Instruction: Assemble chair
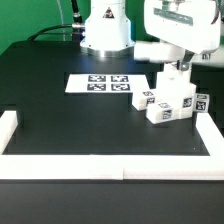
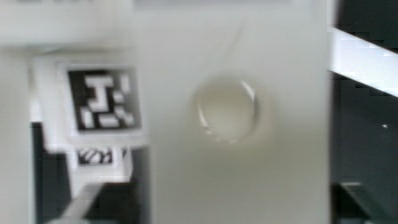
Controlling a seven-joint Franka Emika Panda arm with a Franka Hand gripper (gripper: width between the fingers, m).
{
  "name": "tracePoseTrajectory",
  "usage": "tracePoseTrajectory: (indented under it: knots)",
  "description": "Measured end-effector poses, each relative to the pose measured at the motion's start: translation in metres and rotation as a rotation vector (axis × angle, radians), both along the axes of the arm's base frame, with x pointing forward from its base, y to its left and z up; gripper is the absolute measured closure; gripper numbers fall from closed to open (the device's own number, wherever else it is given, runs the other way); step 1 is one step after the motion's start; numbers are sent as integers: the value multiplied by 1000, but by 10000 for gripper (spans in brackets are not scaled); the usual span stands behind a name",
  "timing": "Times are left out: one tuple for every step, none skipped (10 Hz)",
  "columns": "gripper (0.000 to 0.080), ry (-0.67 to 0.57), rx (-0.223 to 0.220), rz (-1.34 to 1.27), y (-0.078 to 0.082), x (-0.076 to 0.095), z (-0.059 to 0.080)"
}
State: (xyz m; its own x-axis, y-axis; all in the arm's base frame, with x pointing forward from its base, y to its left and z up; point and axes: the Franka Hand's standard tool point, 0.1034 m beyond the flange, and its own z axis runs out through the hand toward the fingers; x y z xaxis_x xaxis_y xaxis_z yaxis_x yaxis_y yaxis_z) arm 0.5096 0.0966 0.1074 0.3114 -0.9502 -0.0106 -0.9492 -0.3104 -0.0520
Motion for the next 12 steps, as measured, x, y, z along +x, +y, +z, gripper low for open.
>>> tracePoseTrajectory:
  knots:
    - [193, 0, 0, 0, 0, 0, 0]
    - [193, 0, 0, 0, 0, 0, 0]
    - [159, 0, 0, 0, 0, 0, 0]
    - [152, 1, -1, 1, 0, 0, -1]
    - [152, 1, -1, 1, 0, 0, -1]
    - [151, 1, -1, 2, 0, 0, -1]
    - [151, -6, 0, 19, -2, 1, -1]
    - [151, -11, 2, 26, -2, 1, -1]
    - [151, -12, 2, 37, -2, 1, -1]
    - [151, -16, 4, 62, -2, 2, 1]
    - [151, -25, 11, 87, 0, 2, 7]
    - [151, -31, 20, 94, 2, 1, 12]
